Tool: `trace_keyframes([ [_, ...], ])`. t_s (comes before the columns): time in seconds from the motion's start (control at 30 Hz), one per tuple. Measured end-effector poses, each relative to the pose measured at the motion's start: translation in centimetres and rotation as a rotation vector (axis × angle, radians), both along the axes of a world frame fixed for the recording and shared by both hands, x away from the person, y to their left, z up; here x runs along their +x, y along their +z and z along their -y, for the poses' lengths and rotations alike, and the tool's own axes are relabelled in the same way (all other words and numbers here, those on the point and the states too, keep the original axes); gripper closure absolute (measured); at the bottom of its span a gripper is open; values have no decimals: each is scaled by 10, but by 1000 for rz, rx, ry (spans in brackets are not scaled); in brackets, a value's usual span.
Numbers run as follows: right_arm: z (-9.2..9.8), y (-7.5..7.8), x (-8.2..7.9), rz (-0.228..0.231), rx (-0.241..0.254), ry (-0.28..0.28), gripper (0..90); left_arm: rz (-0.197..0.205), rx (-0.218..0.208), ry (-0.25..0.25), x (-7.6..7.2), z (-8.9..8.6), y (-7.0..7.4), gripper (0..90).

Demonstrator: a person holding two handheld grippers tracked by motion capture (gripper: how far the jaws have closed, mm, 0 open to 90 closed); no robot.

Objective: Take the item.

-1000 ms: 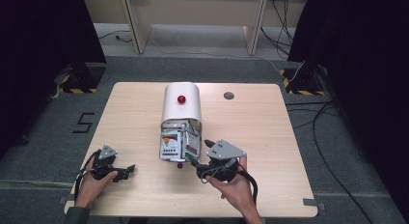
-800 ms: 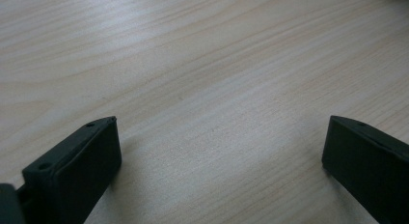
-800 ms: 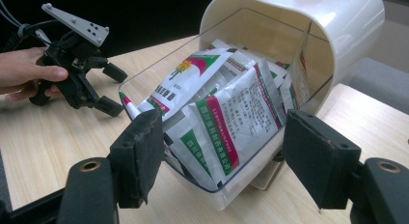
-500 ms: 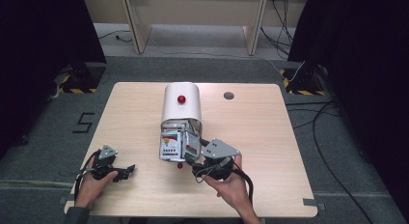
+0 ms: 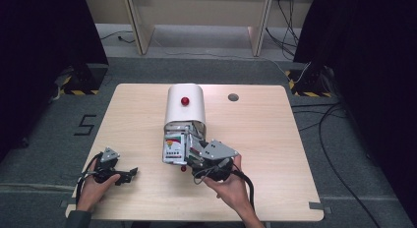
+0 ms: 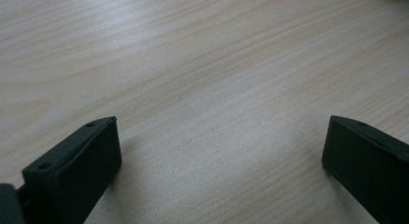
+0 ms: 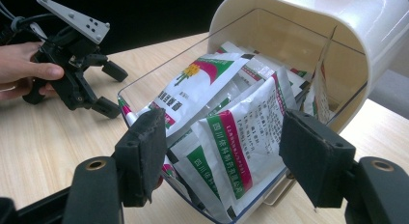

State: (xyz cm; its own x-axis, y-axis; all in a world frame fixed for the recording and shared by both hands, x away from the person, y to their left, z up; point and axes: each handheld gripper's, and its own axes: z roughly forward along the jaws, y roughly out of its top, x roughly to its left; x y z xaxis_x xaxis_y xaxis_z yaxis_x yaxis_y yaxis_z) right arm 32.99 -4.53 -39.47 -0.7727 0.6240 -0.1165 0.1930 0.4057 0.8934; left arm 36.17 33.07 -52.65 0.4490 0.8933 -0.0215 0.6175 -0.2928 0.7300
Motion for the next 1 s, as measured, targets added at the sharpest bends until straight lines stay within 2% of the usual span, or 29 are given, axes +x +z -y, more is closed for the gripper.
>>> trace_keyframes([
  [0.23,-2,-2,4,5,0,-5,416,0,-1,0,0,0,0,0],
  [0.5,-8,-6,6,22,-34,-18,450,0,-1,0,0,0,0,0],
  [0.8,-6,-8,8,49,-56,-67,502,0,-1,1,0,0,0,0],
  [1.0,-8,-13,11,55,-62,-73,560,0,0,0,0,0,0,0],
])
